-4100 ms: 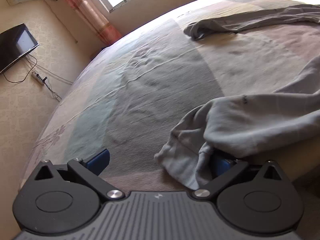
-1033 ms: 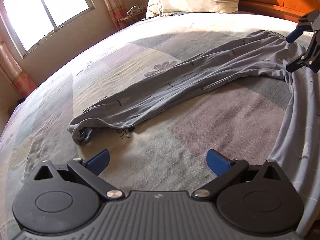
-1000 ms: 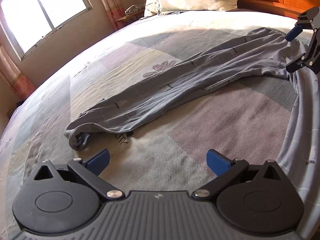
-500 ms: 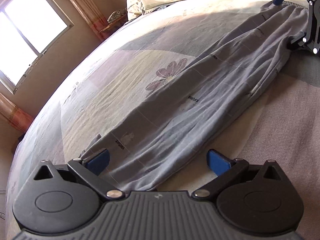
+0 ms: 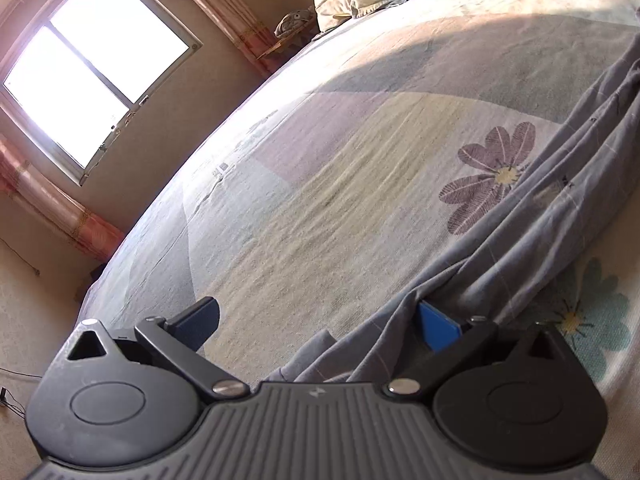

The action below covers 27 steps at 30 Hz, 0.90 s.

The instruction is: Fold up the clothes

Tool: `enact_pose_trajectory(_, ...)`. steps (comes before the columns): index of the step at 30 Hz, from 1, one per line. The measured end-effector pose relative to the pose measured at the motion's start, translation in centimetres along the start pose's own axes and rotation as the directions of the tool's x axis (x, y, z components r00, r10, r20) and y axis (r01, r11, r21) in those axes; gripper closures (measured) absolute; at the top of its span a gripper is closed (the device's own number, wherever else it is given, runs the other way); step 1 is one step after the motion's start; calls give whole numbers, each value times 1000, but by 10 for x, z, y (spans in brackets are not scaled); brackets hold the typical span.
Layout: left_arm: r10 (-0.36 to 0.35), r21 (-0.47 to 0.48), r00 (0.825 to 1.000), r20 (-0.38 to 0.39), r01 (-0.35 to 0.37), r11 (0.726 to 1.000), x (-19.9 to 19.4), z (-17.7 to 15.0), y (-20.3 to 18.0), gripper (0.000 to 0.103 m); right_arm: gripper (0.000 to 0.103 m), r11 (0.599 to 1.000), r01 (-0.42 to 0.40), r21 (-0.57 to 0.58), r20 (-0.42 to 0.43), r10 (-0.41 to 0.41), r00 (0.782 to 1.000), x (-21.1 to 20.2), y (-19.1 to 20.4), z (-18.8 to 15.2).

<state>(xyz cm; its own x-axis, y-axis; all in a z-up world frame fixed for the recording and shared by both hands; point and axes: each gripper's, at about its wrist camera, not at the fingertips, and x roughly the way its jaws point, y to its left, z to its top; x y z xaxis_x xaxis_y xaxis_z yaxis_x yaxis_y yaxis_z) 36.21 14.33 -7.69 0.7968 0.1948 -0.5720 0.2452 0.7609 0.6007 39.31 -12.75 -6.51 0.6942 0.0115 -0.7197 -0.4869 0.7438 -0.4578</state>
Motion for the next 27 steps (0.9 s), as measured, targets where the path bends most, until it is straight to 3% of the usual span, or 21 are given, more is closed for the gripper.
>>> enact_pose_trajectory(6, -16, 3, 1000, -17, 16, 1000, 0, 5, -3, 1, 0, 995, -19, 96, -26, 22, 999, 9, -10, -4)
enact_pose_trajectory(10, -71, 28, 997, -22, 71, 997, -38, -14, -6, 1, 0, 992, -109, 68, 8, 108, 994, -24, -9, -16)
enact_pose_trajectory(14, -128, 28, 992, -20, 129, 991, -99, -36, -17, 1, 0, 966, -223, 132, 51, 218, 975, -78, -22, -46)
enact_pose_trajectory(17, -171, 27, 985, -19, 172, 985, -145, -53, -26, 1, 0, 952, -240, 193, 58, 233, 971, -119, -33, -90)
enact_pose_trajectory(21, -252, 12, 968, -7, 252, 968, -207, -69, -43, 1, 0, 939, -195, 285, -14, 208, 978, -147, -44, -159)
enact_pose_trajectory(24, -332, -9, 943, 21, 333, 943, -246, -67, -67, 1, 0, 901, -187, 391, -32, 217, 976, -160, -52, -204)
enact_pose_trajectory(27, -367, -1, 929, 37, 368, 930, -271, -62, -96, 1, 0, 851, -183, 493, -37, 230, 972, -171, -58, -245)
